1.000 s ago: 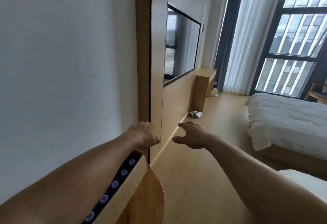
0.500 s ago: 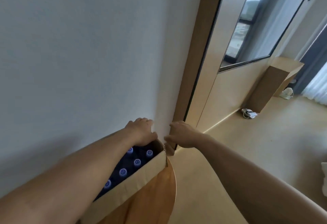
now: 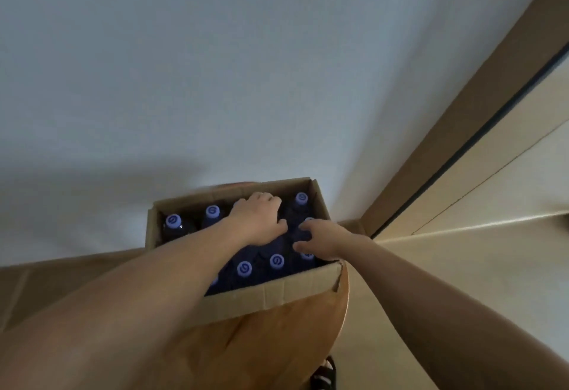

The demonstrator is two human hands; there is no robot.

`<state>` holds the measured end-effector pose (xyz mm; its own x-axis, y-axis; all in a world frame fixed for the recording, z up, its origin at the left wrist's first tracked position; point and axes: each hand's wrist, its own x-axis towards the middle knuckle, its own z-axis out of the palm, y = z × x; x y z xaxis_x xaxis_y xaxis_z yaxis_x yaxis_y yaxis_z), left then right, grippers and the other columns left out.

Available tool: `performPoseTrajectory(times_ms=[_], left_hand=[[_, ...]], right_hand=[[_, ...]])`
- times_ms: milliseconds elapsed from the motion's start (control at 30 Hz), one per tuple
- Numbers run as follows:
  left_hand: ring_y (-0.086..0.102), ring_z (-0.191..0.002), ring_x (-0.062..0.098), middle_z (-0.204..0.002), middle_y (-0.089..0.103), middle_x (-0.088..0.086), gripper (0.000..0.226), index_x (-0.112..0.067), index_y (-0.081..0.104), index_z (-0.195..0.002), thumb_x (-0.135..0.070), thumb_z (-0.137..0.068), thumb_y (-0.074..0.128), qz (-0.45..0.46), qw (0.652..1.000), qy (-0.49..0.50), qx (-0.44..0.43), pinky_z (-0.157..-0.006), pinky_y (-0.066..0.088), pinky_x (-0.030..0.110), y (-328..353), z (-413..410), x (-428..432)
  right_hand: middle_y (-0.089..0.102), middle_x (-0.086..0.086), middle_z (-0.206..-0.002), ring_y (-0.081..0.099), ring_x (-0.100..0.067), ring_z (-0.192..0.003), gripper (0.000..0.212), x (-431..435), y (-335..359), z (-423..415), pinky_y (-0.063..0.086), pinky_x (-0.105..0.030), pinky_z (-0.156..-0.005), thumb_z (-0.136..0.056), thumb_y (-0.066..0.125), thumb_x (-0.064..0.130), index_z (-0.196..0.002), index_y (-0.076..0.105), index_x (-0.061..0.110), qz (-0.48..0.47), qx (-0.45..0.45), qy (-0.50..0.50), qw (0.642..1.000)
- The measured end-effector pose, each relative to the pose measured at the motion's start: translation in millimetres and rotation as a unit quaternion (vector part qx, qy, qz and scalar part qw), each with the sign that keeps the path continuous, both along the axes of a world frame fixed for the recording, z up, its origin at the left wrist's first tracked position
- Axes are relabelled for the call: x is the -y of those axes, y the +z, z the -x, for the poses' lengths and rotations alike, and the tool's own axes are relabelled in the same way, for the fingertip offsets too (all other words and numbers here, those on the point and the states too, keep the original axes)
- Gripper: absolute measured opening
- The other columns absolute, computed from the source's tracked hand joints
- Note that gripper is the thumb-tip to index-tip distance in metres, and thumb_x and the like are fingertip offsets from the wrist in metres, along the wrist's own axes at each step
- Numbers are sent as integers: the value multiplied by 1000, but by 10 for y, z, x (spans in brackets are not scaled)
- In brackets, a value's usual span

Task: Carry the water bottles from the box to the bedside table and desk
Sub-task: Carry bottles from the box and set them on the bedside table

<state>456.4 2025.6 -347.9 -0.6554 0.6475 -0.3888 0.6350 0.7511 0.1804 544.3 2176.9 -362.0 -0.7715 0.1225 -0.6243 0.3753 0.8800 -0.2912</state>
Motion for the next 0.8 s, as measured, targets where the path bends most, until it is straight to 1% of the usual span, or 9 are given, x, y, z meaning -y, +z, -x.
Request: performPoseTrajectory(times_ms=[167,300,400,500,567,633,700,767,800], left_hand=[[41,-134,28,-145,46,12,50,-9,46,-139,-39,-98,42,0,997,70,16,-103,39,43,-206,-55,-89],[44,-129,29,-142,48,11,48,-9,46,-136,-38,-98,42,8,993,113,13,-98,40,43,-328,-70,-157],[43,-131,28,-144,47,11,49,-10,48,-136,-39,-98,44,11,991,133,17,-100,41,45,-410,-113,-215],[40,-135,27,-145,45,10,49,-9,48,-137,-39,-98,45,17,990,139,17,-103,41,47,-452,-155,-274],[38,-136,26,-145,45,10,49,-9,47,-138,-39,-98,45,15,989,146,18,-104,41,47,-451,-161,-290],[40,-134,26,-144,46,9,49,-9,48,-137,-38,-98,45,14,988,154,15,-103,41,46,-426,-154,-288],[41,-132,26,-142,47,10,49,-9,47,-137,-37,-98,45,14,988,155,8,-102,41,44,-365,-128,-271],[38,-136,26,-144,45,9,50,-9,46,-139,-38,-98,46,8,989,150,-6,-106,40,44,-263,-83,-234],[35,-139,26,-147,44,9,52,-9,45,-141,-39,-98,47,4,989,148,-12,-108,39,46,-192,-62,-212]], right_hand=[[53,-8,-140,52,-27,-125,63,-145,-450,206,45,-38,-103,-94,63,35,-149,38,16,0,59,106,993],[54,-7,-139,54,-29,-124,63,-231,-729,262,47,-38,-100,-89,66,37,-145,43,18,-17,68,221,973],[52,-8,-141,52,-29,-126,56,-258,-870,253,47,-38,-100,-90,61,27,-144,45,18,-15,49,278,959],[55,-11,-136,54,-30,-123,51,-282,-945,247,48,-37,-98,-92,58,17,-141,47,15,-6,40,284,958],[59,-13,-131,57,-32,-118,50,-299,-962,260,51,-38,-93,-91,60,15,-139,47,15,1,34,280,959],[60,-13,-128,58,-33,-114,49,-310,-914,262,50,-38,-89,-91,63,18,-137,47,15,3,28,284,958],[60,-10,-128,58,-31,-114,52,-332,-802,269,50,-38,-91,-89,67,23,-137,48,17,15,13,276,961],[60,-3,-125,58,-26,-114,56,-392,-594,292,48,-35,-91,-85,73,30,-135,50,21,40,-15,249,968],[61,0,-121,58,-24,-112,56,-440,-477,311,47,-32,-88,-83,75,34,-133,52,23,53,-30,227,972]])
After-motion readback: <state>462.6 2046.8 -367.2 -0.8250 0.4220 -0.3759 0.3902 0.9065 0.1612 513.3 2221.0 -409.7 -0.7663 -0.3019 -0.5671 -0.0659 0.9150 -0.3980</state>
